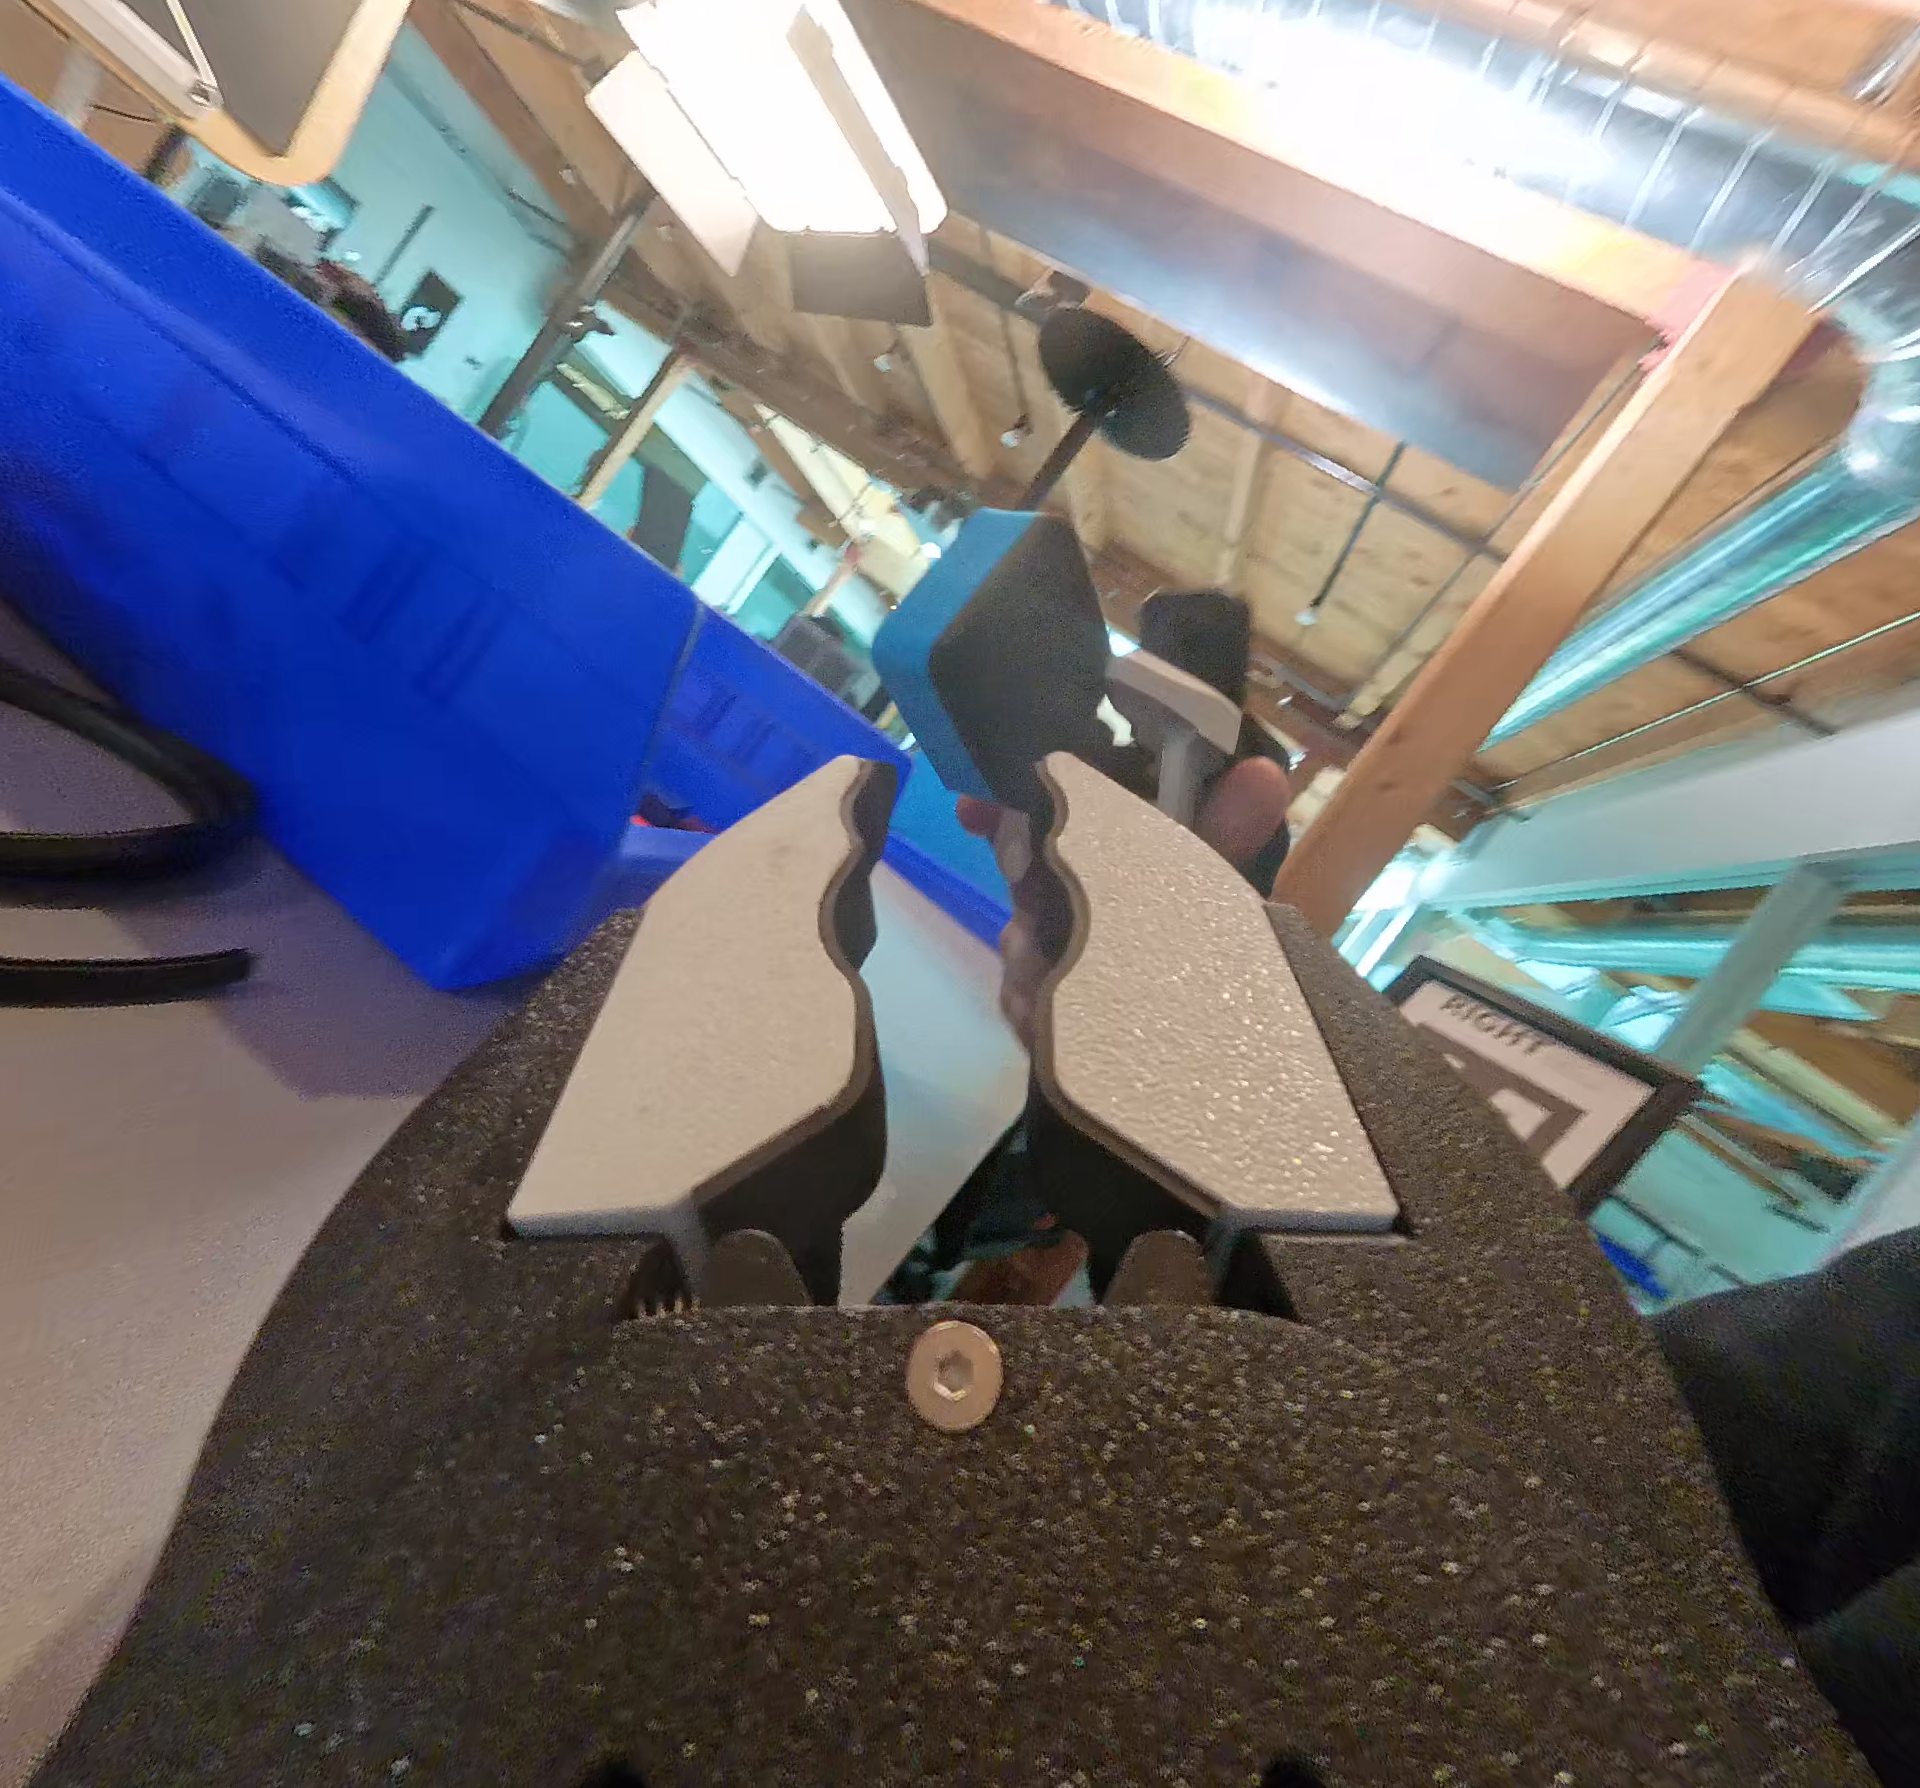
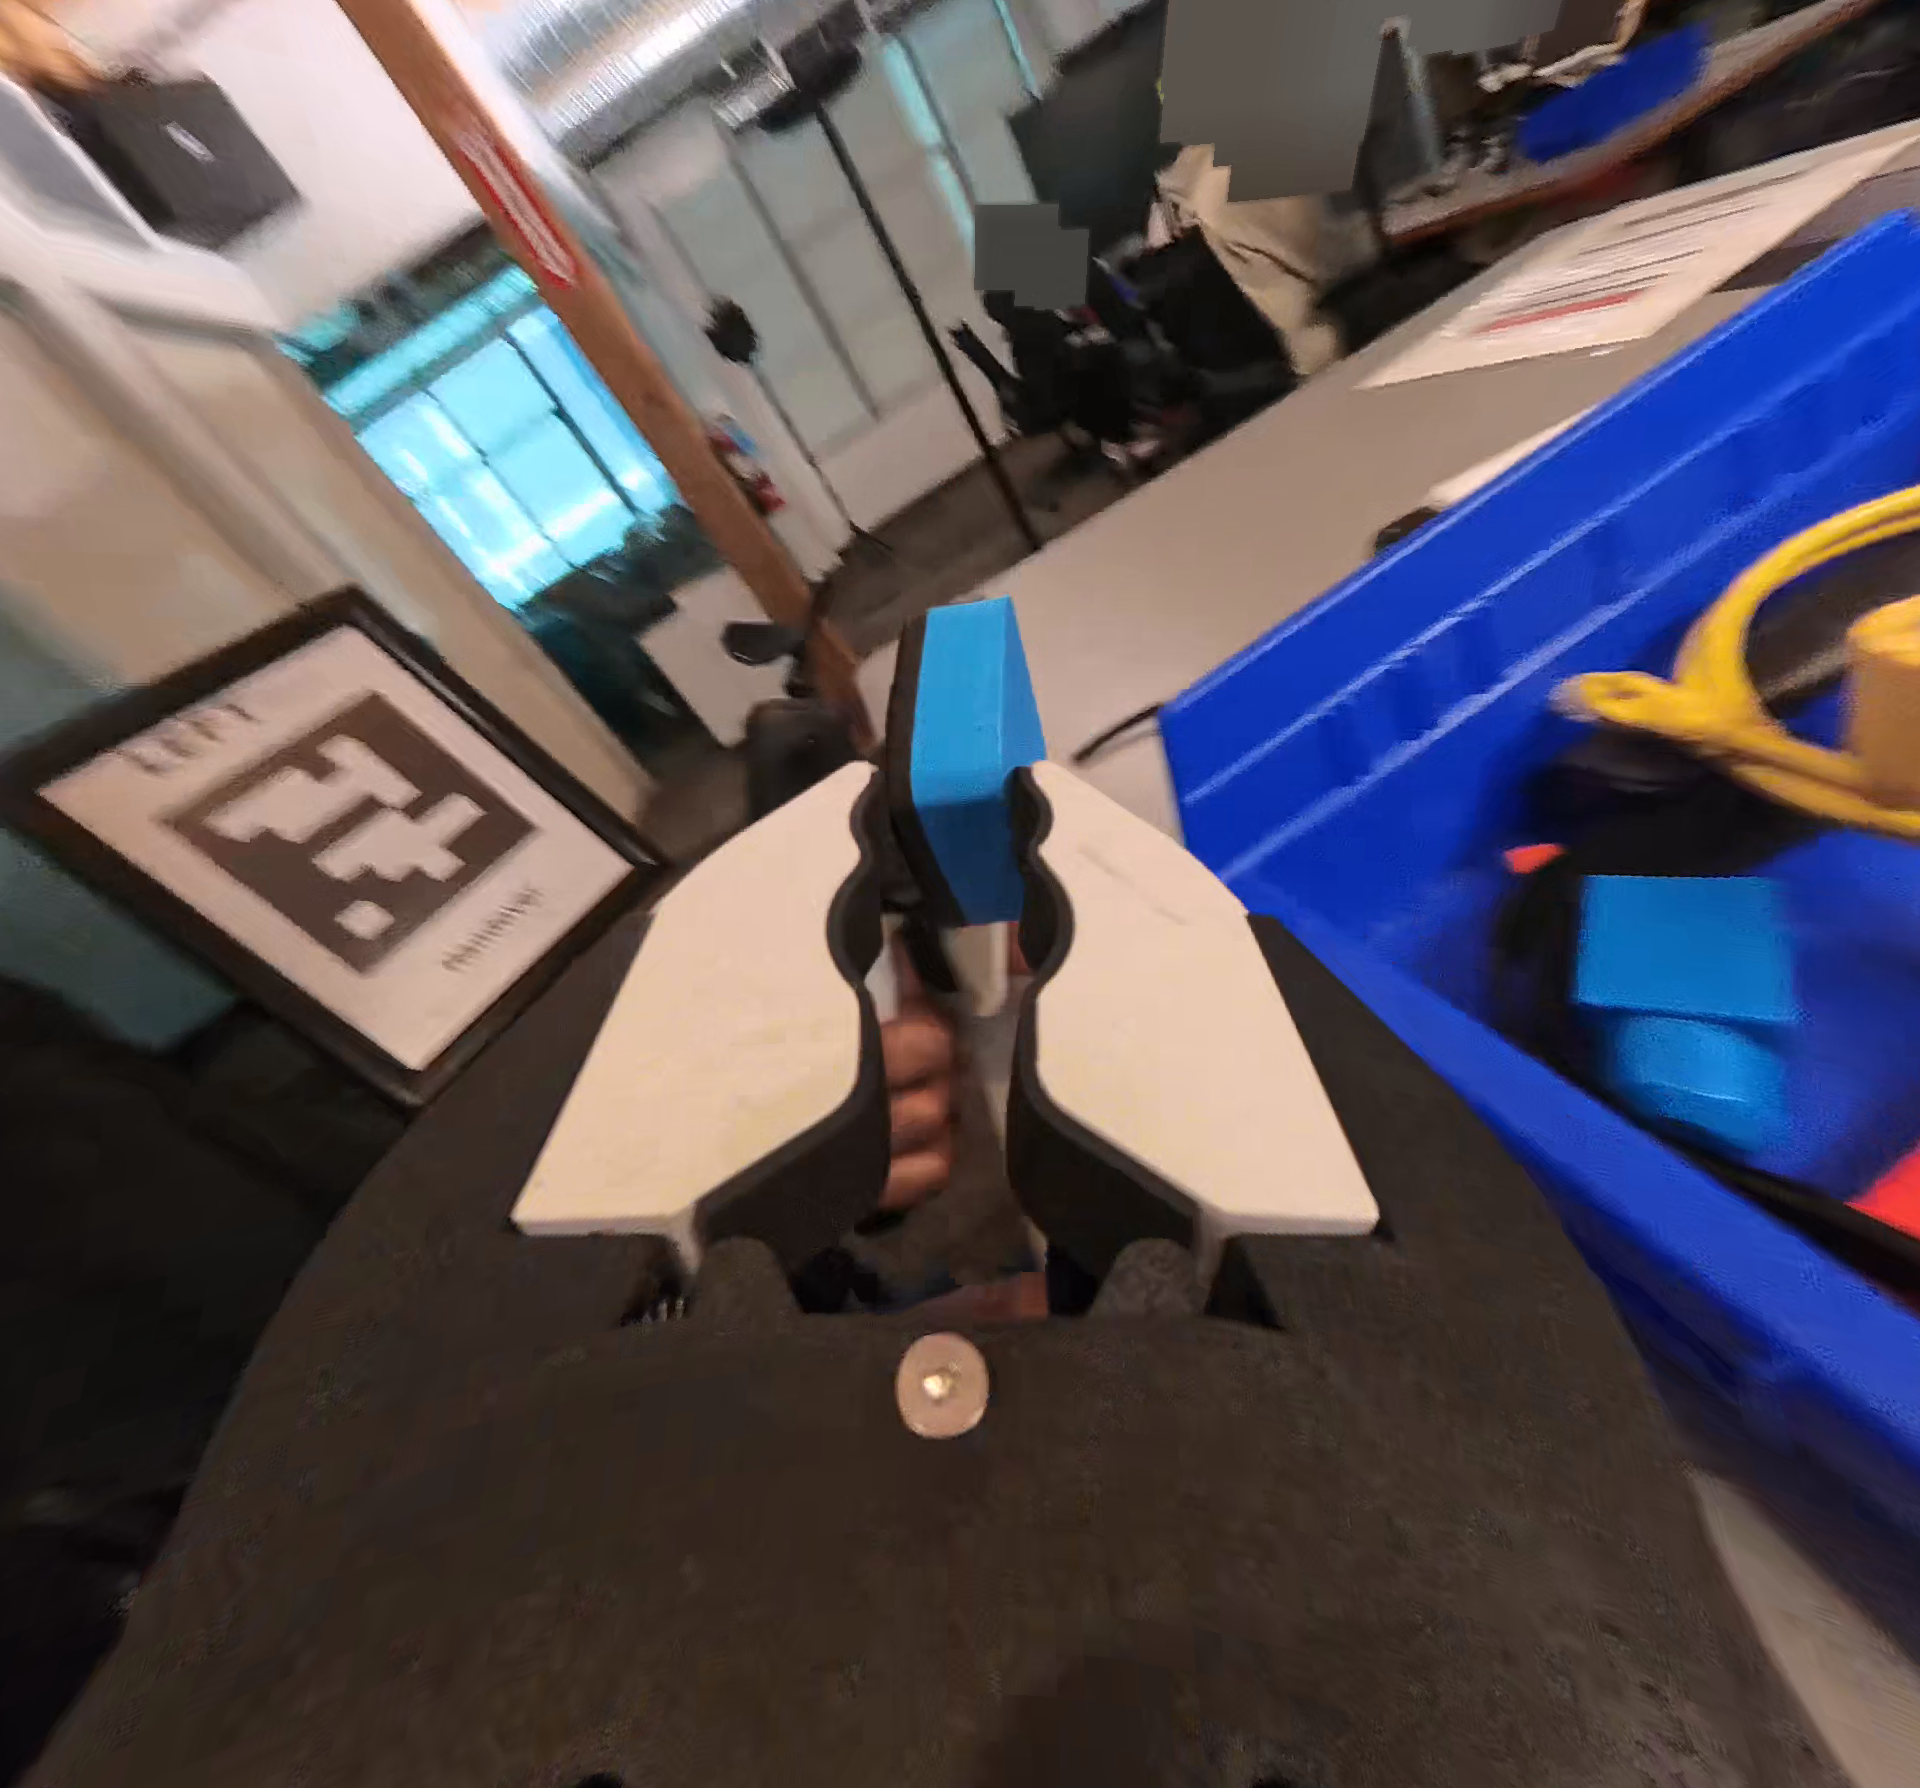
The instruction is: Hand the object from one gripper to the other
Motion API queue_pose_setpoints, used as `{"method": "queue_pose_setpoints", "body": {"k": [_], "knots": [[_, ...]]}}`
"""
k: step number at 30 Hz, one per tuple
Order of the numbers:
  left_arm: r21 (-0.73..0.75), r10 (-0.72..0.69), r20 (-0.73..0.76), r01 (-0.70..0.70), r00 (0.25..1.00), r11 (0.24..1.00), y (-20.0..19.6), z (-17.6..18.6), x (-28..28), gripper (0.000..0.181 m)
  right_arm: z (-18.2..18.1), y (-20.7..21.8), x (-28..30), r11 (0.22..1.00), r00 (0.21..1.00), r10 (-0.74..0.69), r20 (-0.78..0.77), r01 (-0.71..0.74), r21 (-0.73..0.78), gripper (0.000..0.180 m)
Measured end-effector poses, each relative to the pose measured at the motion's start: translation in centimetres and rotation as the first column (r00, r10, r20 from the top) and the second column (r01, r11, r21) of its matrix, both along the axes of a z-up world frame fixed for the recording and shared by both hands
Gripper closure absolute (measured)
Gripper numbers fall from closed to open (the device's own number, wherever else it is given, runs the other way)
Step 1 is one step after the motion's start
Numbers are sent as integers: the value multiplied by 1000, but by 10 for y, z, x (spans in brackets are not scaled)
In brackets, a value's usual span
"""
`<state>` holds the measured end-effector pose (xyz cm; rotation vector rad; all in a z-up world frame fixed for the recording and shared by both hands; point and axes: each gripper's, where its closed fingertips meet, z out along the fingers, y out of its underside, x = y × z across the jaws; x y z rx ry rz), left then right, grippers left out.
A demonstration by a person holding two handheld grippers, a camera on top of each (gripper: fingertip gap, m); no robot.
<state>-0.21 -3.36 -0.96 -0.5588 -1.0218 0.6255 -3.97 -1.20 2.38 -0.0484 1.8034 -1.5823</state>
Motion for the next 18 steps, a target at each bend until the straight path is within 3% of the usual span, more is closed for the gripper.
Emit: {"method": "queue_pose_setpoints", "body": {"k": [7,10,12,14,16,18], "knots": [[29,-147,-138,152,980,988,28,21,4,132,-11,7,35,993,963,114,244,-107,-43,158],[40,-148,-139,155,979,987,27,18,4,154,-12,10,37,992,959,117,260,-100,-75,159],[22,-137,-113,140,984,990,26,15,3,156,-17,10,32,997,987,33,155,-21,-78,158],[-7,-93,-57,93,994,996,22,11,1,156,-23,10,20,987,992,-120,-47,114,-112,149],[-40,-70,-19,70,997,997,20,10,2,156,-25,14,8,949,910,-290,-295,232,-215,139],[-53,-67,14,68,998,996,18,9,2,156,-25,19,4,902,748,-419,-515,275,-334,128]]}}
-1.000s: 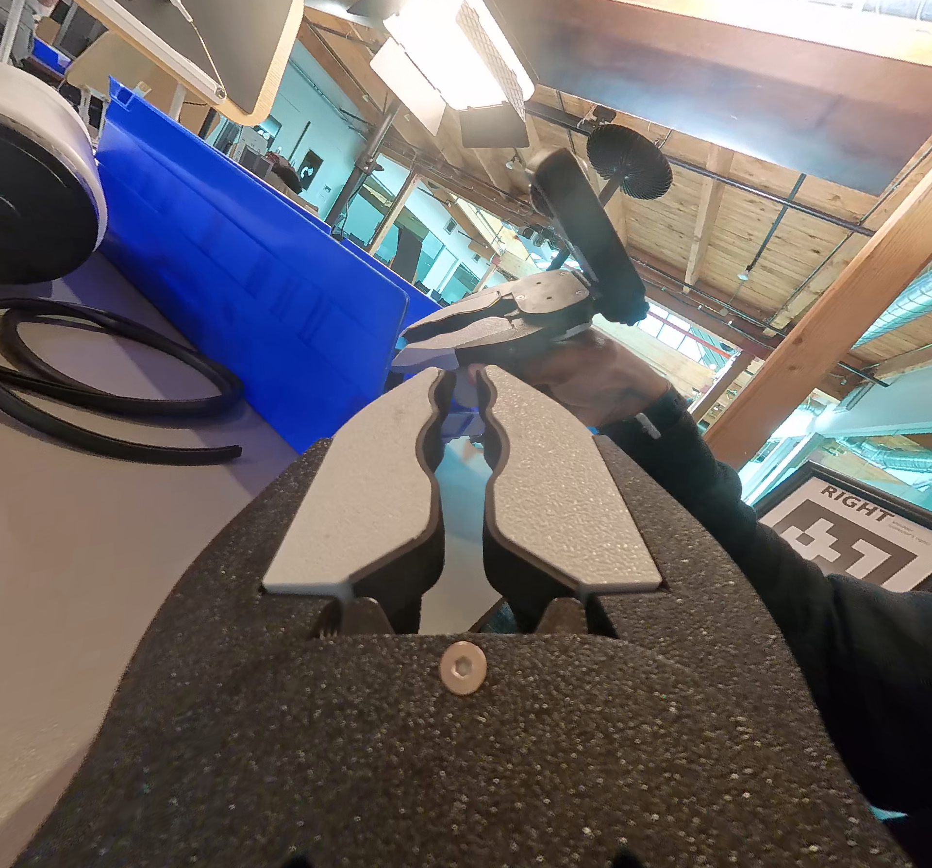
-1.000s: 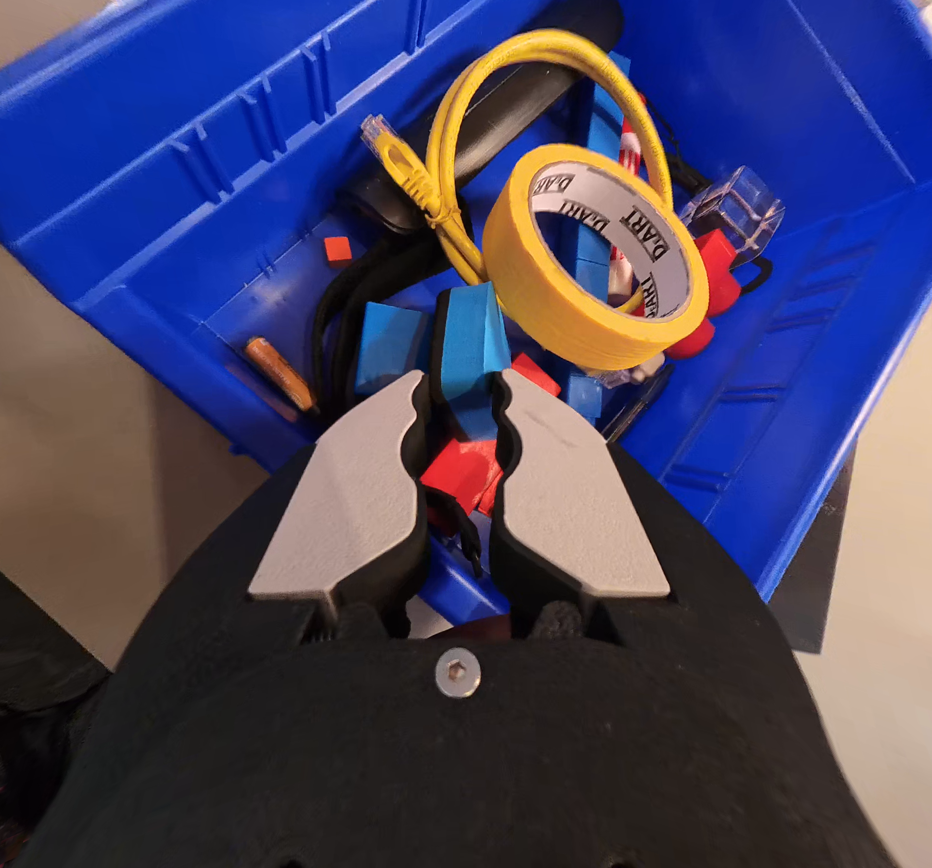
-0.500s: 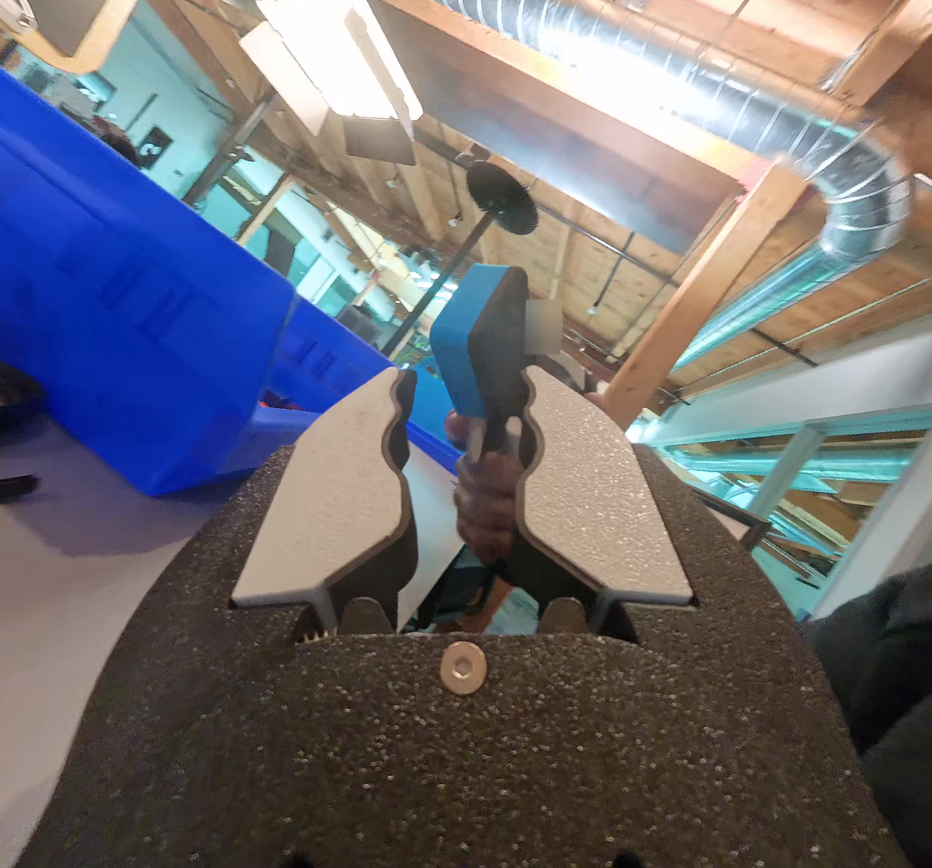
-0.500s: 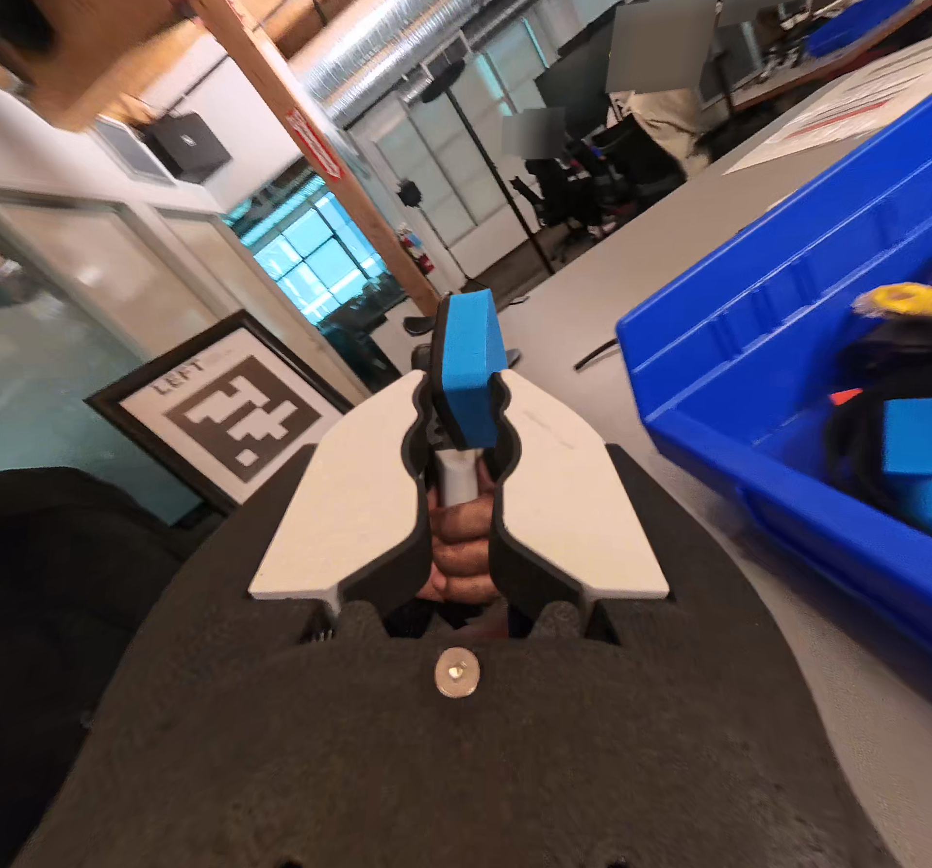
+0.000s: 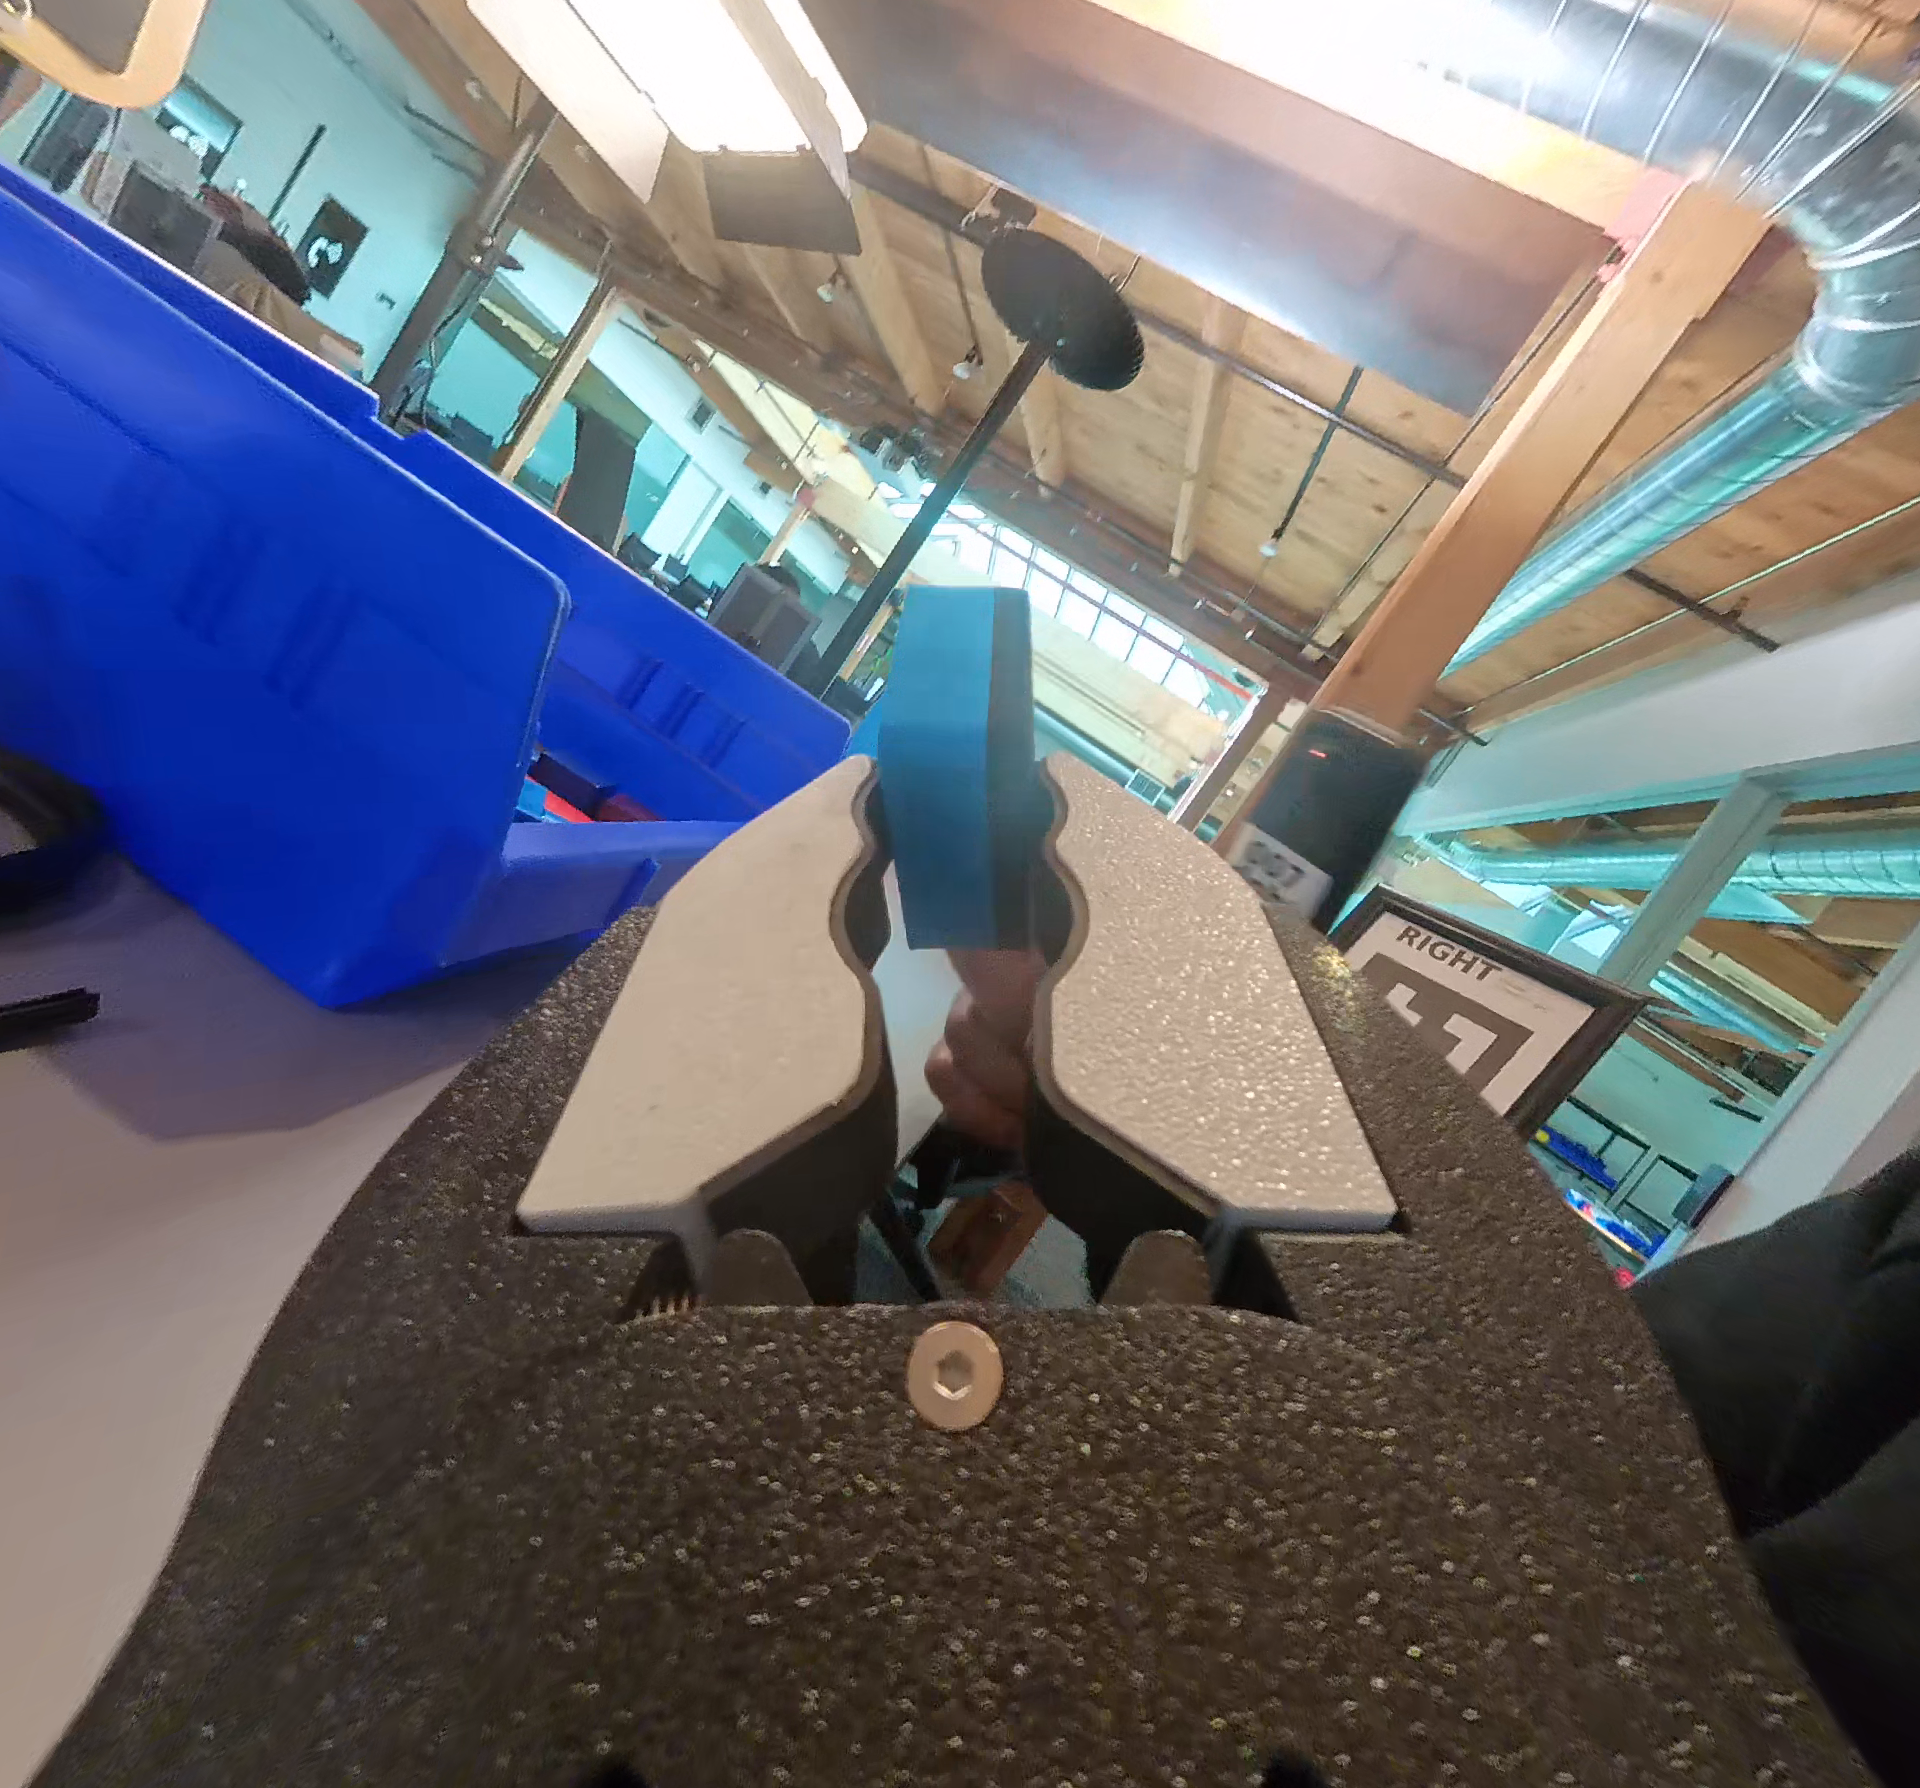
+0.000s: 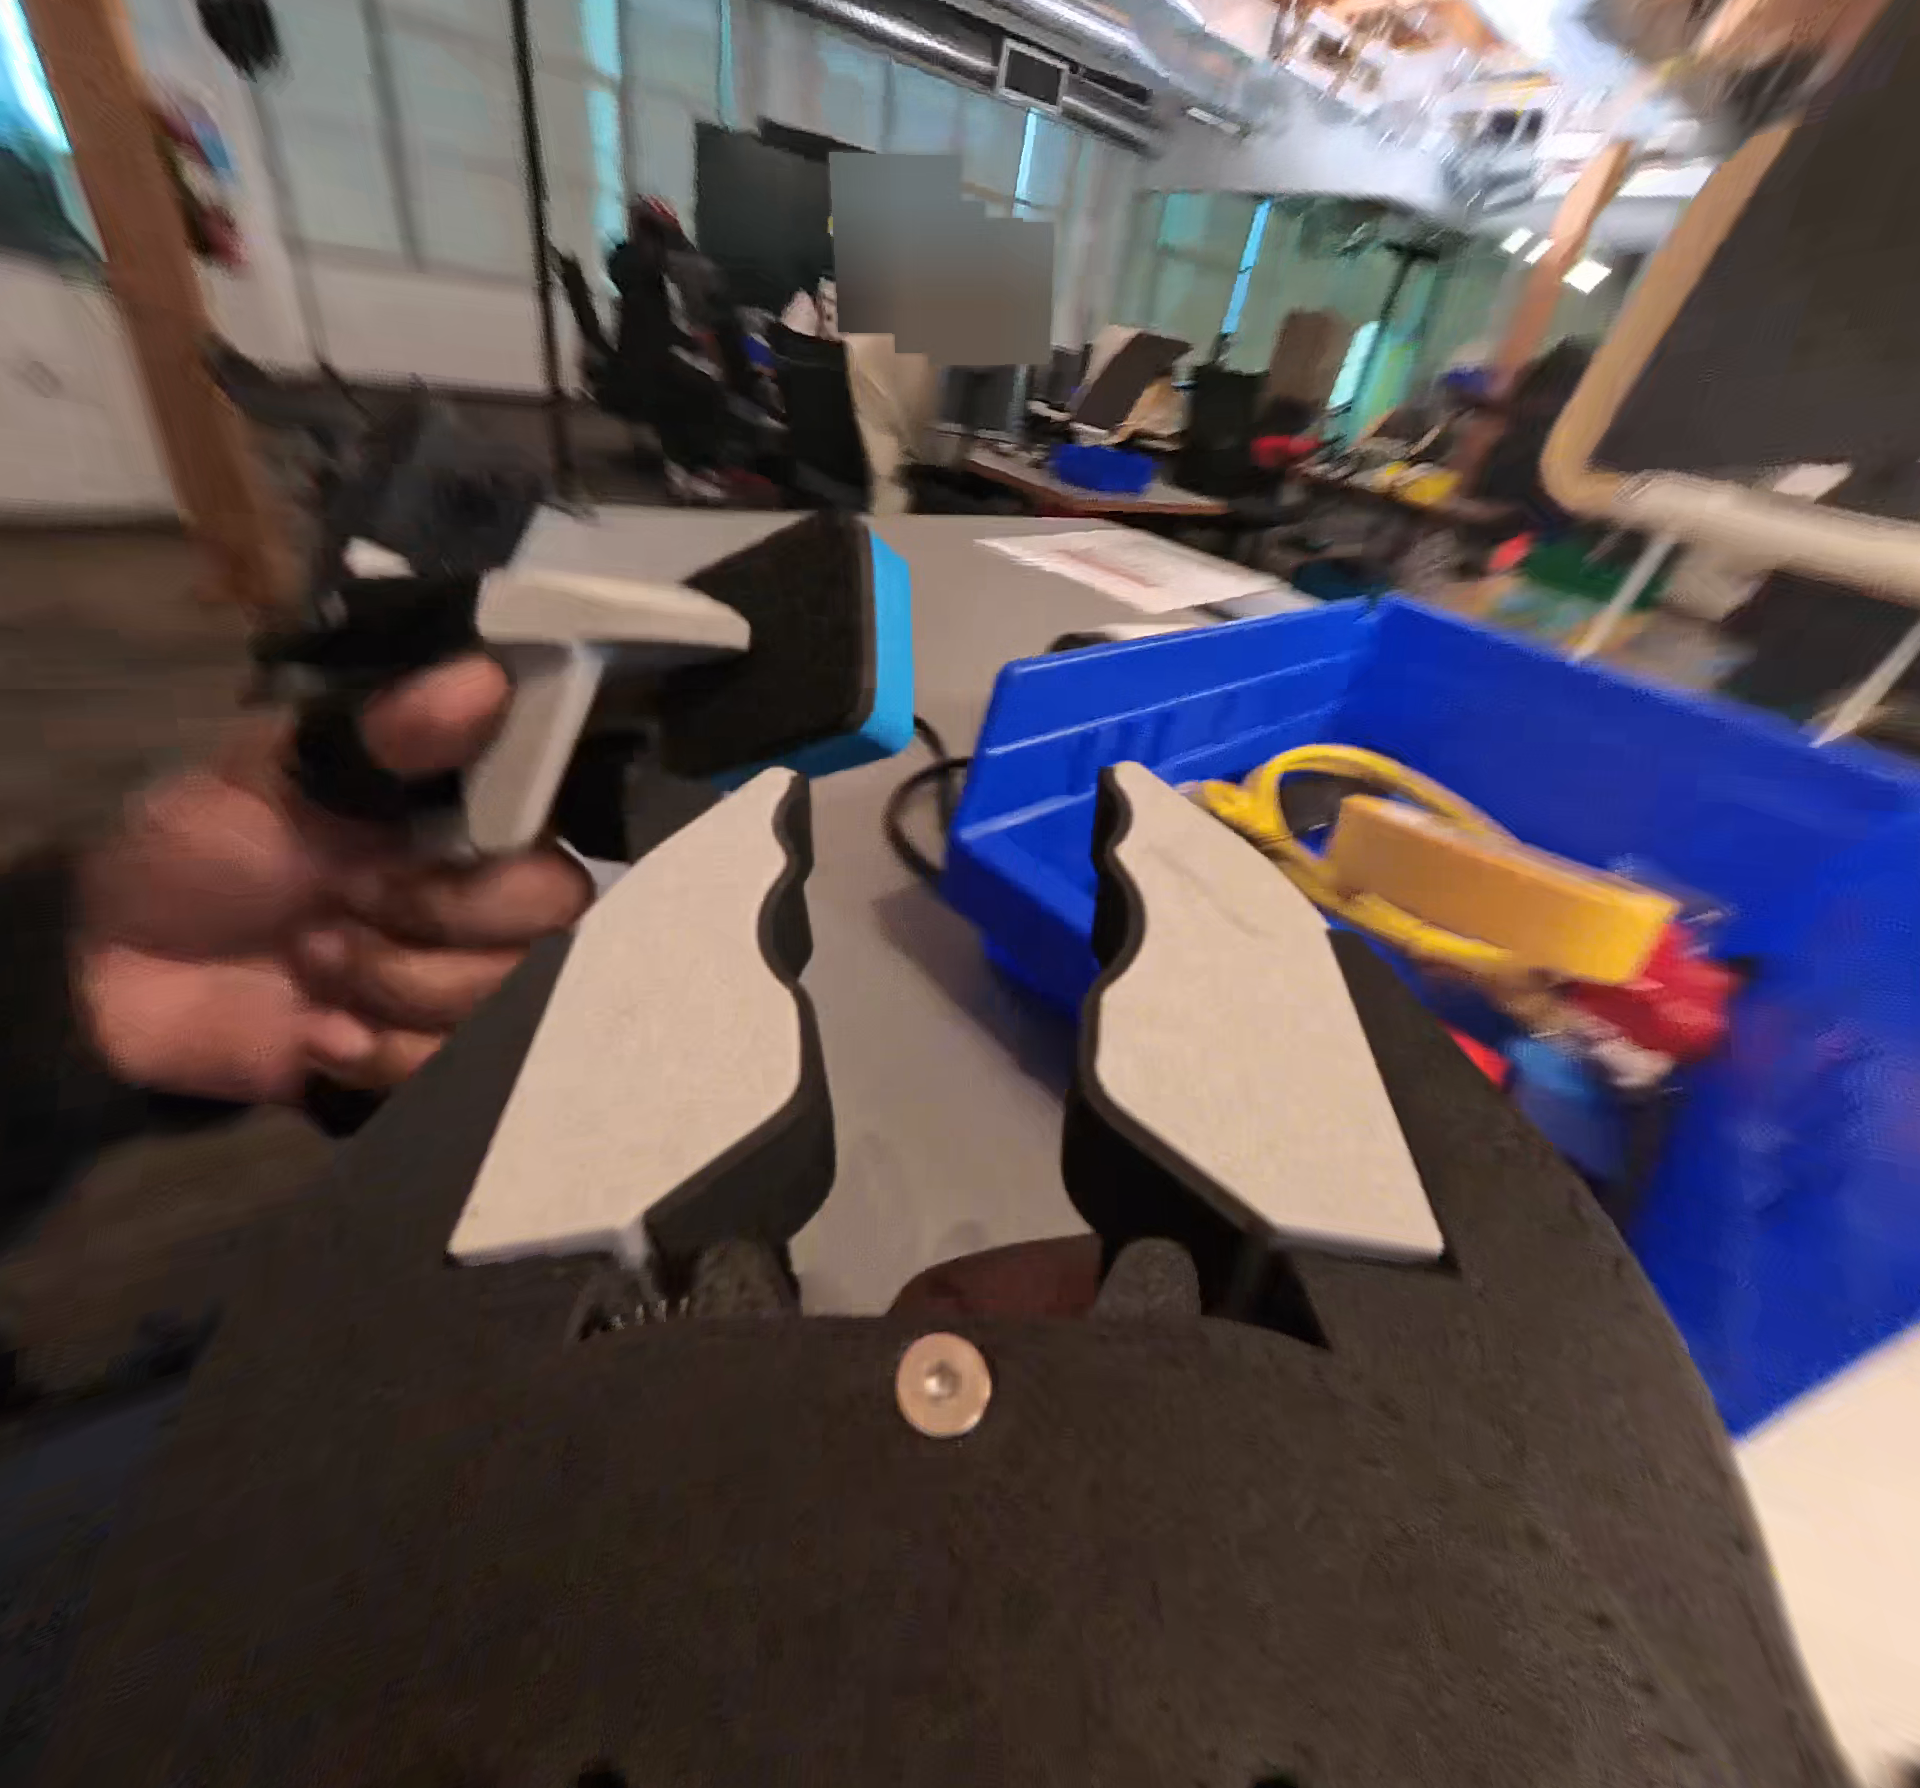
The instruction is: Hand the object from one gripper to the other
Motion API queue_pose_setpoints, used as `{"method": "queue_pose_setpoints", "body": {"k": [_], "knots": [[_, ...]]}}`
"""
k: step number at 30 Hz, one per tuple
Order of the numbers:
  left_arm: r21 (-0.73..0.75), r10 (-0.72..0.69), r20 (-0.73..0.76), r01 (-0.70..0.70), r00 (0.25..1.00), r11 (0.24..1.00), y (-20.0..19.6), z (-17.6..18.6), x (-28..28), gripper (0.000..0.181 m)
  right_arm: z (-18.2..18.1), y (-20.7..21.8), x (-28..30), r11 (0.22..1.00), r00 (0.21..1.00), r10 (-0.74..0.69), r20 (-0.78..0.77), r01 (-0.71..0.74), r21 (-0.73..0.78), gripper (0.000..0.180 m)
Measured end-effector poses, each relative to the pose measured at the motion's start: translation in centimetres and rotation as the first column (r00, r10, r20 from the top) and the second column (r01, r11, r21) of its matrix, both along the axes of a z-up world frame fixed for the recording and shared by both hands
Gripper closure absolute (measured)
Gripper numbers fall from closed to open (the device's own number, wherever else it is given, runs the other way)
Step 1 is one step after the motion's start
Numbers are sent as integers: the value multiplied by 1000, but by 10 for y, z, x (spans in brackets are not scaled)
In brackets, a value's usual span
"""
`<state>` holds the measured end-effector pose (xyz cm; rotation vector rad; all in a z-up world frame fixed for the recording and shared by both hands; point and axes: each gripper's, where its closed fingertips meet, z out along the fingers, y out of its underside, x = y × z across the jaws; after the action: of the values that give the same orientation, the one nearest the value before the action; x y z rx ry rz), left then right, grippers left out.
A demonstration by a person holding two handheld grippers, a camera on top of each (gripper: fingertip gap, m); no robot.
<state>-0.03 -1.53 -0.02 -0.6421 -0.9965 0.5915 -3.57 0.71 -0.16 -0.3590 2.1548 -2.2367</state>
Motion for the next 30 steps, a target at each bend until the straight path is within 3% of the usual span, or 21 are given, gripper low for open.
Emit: {"method": "queue_pose_setpoints", "body": {"k": [3,6,11,14,17,21,24,27,30], "knots": [[35,-38,22,37,999,999,0,-2,0,156,-5,1,9,996,953,-92,-288,83,-44,113],[141,-116,-22,118,993,983,4,1,0,156,-7,-3,21,989,905,-144,-400,116,-93,100],[178,-174,-30,177,984,968,16,-1,-6,156,-3,-9,27,973,885,-218,-412,166,-158,99],[161,-206,-21,206,978,965,25,-2,-9,156,0,-7,29,969,883,-228,-410,165,-184,118],[143,-203,-20,204,979,968,26,-2,-9,156,-3,-6,28,973,894,-217,-392,166,-159,123],[30,-180,-19,180,984,983,28,2,-4,151,-2,-2,22,987,972,-137,-193,116,-114,124],[-92,-92,-61,86,994,992,21,11,6,142,0,3,17,997,993,0,115,8,-73,124],[-301,25,-97,-53,995,952,17,17,17,138,0,10,19,981,868,193,457,-183,-66,124],[-521,122,-118,-166,985,837,19,14,22,131,1,19,26,921,624,341,703,-372,-116,124]]}}
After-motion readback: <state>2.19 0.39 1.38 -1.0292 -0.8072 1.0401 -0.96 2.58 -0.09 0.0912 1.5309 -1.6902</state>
